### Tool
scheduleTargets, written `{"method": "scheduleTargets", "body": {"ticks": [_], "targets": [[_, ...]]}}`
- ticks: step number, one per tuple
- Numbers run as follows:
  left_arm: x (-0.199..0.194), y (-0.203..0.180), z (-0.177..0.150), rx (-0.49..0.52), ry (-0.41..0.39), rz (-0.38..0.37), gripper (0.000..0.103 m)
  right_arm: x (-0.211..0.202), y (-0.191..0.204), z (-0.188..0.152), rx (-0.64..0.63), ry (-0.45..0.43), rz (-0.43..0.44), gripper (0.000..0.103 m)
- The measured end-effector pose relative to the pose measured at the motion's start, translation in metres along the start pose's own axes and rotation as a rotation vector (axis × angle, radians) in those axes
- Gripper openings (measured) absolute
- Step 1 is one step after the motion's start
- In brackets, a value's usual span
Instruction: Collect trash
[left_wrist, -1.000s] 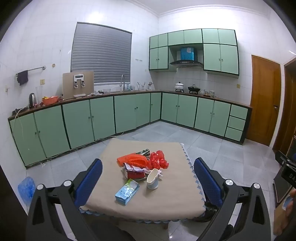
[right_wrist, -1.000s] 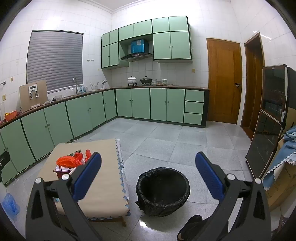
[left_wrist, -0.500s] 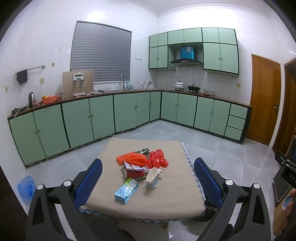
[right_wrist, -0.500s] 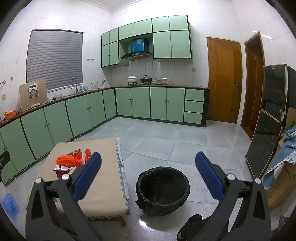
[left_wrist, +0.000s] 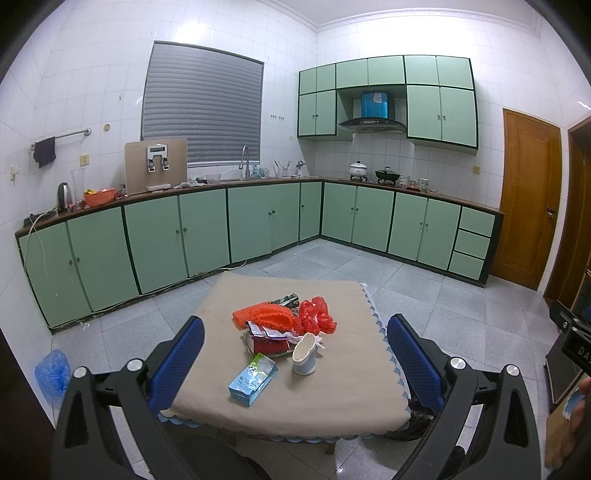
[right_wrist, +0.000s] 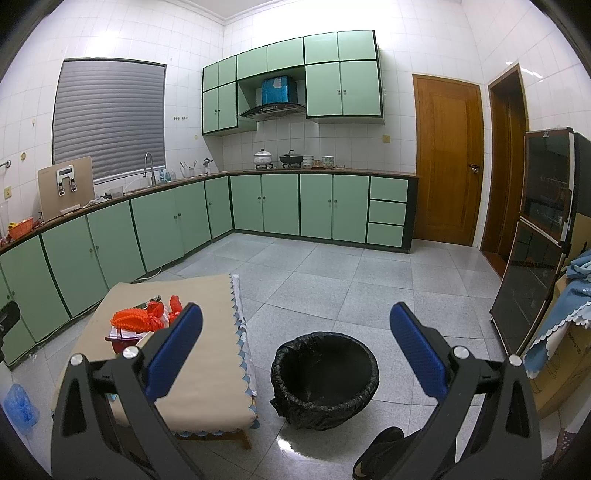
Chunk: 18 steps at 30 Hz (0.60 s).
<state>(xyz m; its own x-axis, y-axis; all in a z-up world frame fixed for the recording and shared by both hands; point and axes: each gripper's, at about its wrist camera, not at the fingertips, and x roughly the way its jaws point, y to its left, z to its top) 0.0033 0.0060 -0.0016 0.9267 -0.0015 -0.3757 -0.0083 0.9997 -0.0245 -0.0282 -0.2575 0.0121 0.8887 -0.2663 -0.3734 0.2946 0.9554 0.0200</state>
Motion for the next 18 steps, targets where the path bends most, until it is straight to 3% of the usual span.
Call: {"method": "scheduleTargets", "body": {"ticks": [18], "targets": [[-0.0003, 0.0023, -0.0005, -0.002, 0.0, -0.001, 0.097, 0.0002, 0.0007, -0.0004, 0.0, 0.001, -0.001, 0.098]]}}
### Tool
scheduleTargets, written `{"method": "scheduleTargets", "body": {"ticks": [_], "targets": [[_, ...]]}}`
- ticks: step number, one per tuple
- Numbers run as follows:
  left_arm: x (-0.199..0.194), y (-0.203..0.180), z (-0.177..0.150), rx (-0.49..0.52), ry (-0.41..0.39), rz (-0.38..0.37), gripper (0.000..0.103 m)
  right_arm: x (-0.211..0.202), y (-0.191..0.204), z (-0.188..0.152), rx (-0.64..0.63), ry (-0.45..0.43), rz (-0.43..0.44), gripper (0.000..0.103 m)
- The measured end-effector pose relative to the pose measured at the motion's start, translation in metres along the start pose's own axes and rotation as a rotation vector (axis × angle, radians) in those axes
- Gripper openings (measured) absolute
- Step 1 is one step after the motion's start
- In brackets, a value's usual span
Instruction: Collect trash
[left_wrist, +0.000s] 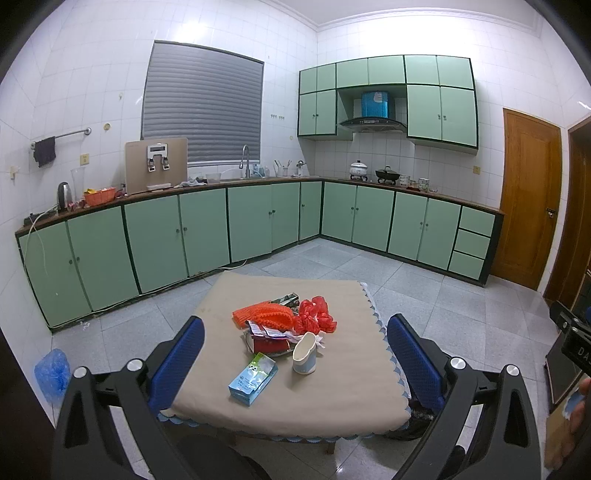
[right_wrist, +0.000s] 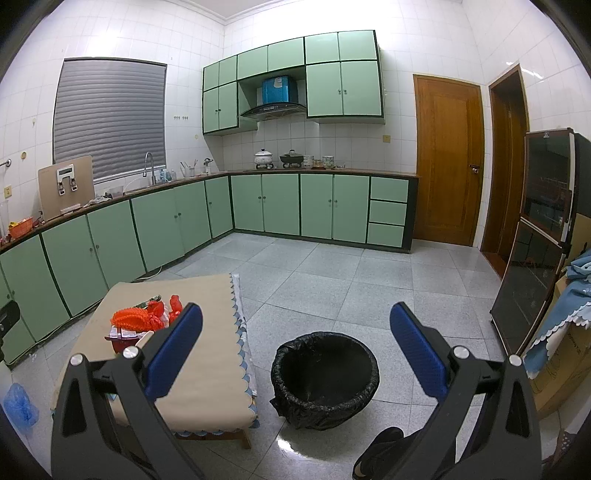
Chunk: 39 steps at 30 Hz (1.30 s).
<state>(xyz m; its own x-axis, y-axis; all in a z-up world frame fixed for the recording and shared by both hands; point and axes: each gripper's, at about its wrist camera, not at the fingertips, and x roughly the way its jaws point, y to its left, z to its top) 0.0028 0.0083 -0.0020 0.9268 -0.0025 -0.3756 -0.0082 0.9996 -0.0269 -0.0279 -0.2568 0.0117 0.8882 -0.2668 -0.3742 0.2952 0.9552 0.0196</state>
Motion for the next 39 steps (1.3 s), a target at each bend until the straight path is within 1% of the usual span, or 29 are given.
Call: {"method": "scheduleTargets", "body": {"ticks": [35, 37, 39], "targets": [[0.001, -0.001, -0.004, 0.009, 0.001, 0.0, 0.097, 0.002, 0.002, 0.0, -0.002, 0.003, 0.002, 0.098], [0.003, 0.0, -0.005, 0.009, 0.006, -0.004, 0.097, 0.004, 0.002, -0.001, -0.008, 0.004, 0.006, 0.098], [0.01, 0.003, -0.009, 0.012, 0.029, -0.007, 0.097, 0.006, 0.013, -0.001, -0.017, 0.005, 0.014, 0.098]]}}
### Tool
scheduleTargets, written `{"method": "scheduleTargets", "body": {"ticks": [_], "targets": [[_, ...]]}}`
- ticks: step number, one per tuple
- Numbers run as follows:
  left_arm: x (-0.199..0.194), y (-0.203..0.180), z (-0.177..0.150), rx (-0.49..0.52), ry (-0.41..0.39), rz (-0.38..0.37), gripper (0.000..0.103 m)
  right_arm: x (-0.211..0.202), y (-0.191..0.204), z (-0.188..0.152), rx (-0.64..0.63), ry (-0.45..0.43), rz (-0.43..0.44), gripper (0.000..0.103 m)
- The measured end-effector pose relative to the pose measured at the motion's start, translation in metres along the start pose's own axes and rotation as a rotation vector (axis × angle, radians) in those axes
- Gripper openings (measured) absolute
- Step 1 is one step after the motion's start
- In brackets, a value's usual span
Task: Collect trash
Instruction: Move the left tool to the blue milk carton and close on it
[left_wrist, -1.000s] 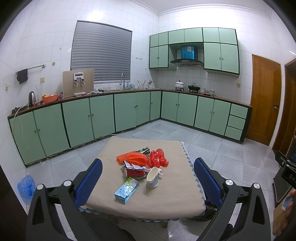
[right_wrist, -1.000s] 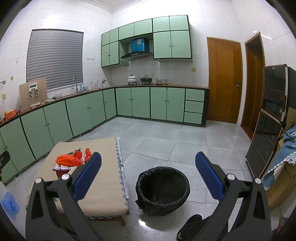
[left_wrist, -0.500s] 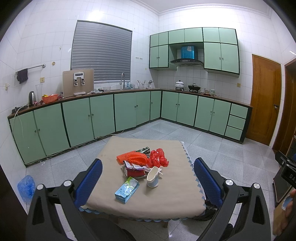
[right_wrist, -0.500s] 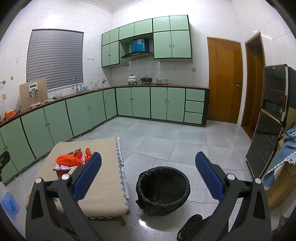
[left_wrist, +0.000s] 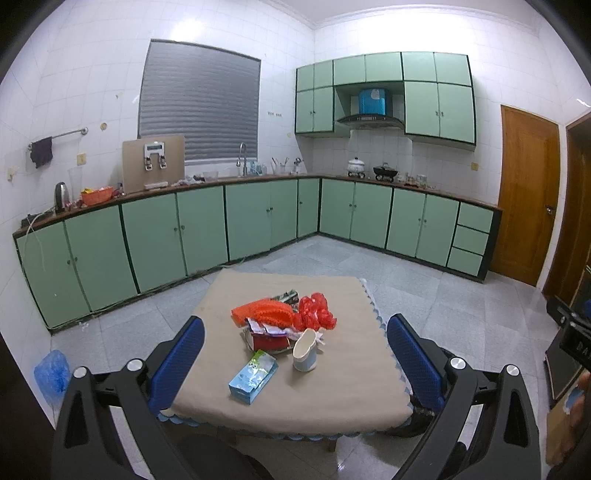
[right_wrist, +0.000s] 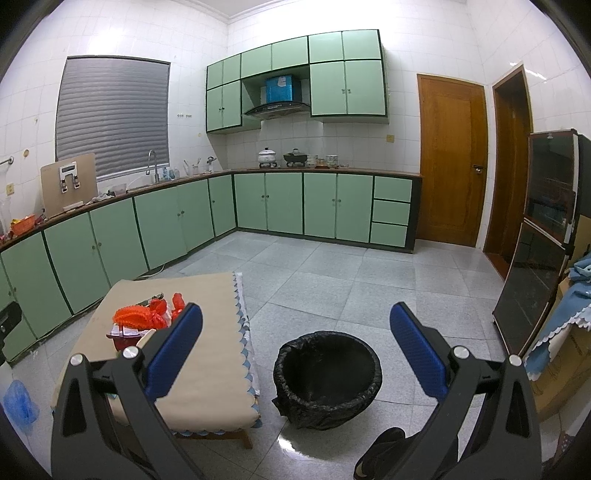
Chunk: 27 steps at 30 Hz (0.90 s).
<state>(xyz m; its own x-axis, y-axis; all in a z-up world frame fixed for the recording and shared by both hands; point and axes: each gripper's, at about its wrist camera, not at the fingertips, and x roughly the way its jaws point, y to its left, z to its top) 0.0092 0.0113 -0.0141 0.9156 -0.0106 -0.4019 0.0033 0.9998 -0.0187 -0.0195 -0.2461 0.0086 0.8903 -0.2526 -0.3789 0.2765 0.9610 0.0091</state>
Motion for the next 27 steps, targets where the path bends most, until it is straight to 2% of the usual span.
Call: {"method": "scheduleTargets", "body": {"ticks": [5, 10, 20, 27], "targets": [[0.031, 0.012, -0.021, 0.024, 0.097, 0.007, 0.097, 0.019, 0.017, -0.009, -0.036, 0.033, 0.061, 0.098], [0.062, 0.032, -0.047, 0.027, 0.161, 0.017, 0.097, 0.052, 0.047, -0.024, -0.09, 0.098, 0.131, 0.098], [0.15, 0.074, -0.101, -0.003, 0.29, 0.028, 0.097, 0.116, 0.111, -0.047, -0.145, 0.188, 0.252, 0.098], [0.221, 0.09, -0.135, -0.016, 0.464, 0.012, 0.097, 0.161, 0.153, -0.068, -0.193, 0.249, 0.301, 0.098]]}}
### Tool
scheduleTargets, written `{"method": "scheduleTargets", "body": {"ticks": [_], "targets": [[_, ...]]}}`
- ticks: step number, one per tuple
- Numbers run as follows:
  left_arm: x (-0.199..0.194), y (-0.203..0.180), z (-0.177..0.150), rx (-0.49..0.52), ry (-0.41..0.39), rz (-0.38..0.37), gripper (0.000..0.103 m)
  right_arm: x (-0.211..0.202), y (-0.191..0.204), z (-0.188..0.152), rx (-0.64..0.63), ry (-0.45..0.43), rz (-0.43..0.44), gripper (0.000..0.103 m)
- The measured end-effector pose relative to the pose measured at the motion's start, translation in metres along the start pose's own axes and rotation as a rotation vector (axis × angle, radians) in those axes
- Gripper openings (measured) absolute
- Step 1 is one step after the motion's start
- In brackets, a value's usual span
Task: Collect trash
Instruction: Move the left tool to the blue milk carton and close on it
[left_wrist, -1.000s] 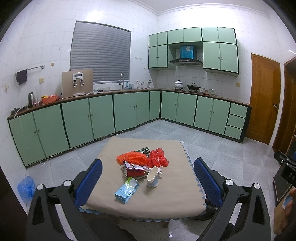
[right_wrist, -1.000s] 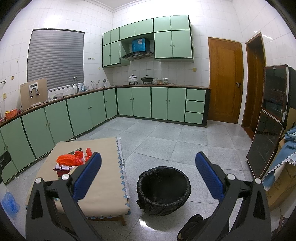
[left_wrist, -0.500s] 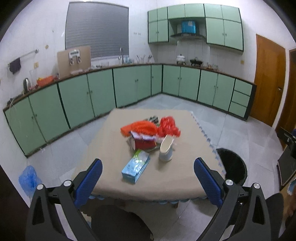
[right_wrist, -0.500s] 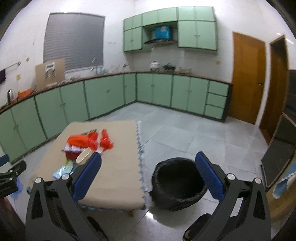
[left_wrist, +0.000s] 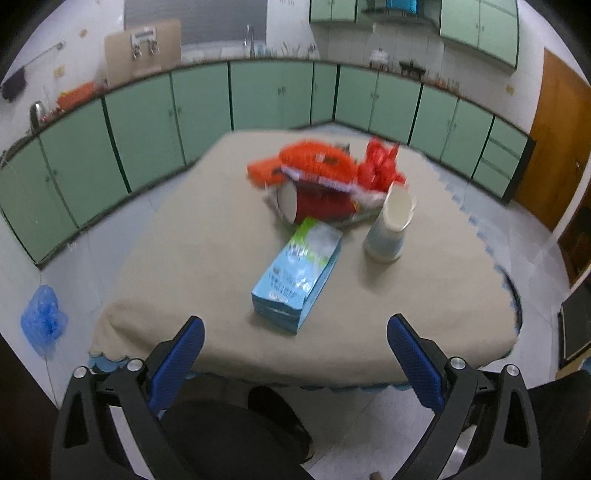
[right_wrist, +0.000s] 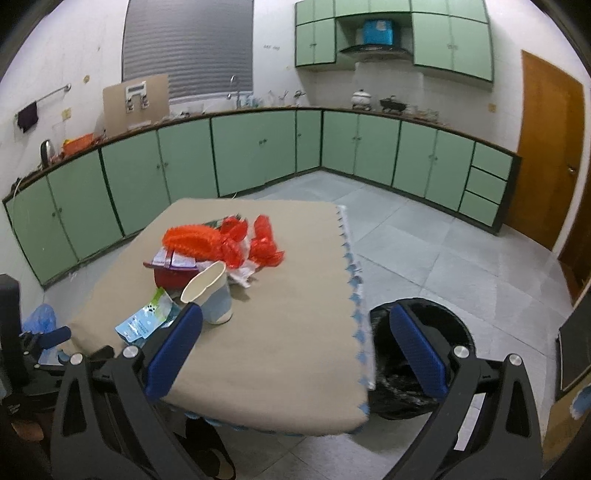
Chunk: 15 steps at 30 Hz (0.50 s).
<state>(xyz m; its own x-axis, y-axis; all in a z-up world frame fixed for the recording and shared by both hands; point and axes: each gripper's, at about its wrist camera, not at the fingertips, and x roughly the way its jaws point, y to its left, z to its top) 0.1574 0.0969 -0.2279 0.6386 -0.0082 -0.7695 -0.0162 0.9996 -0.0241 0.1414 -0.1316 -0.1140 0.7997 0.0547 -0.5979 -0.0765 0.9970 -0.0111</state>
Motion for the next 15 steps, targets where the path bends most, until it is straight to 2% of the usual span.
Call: {"method": "scheduleTargets", "body": {"ticks": [3, 5, 11, 13, 15], "targets": [[0.027, 0.006, 0.0, 0.022, 0.055, 0.014, 0.096, 0.021, 0.008, -0.002, -0.004, 0.031, 0.015, 0.098], [0.04, 0.009, -0.001, 0.028, 0.085, 0.017, 0.092, 0.033, 0.013, -0.002, -0.003, 0.047, 0.023, 0.098], [0.073, 0.017, 0.001, 0.019, 0.13, 0.017, 0.087, 0.052, 0.021, -0.004, -0.007, 0.071, 0.027, 0.098], [0.08, 0.019, 0.0, 0.013, 0.144, 0.005, 0.073, 0.057, 0.024, -0.005, -0.012, 0.076, 0.024, 0.098], [0.083, 0.023, 0.001, -0.004, 0.141, 0.0, 0.064, 0.06, 0.028, -0.006, -0.019, 0.078, 0.024, 0.098]]}}
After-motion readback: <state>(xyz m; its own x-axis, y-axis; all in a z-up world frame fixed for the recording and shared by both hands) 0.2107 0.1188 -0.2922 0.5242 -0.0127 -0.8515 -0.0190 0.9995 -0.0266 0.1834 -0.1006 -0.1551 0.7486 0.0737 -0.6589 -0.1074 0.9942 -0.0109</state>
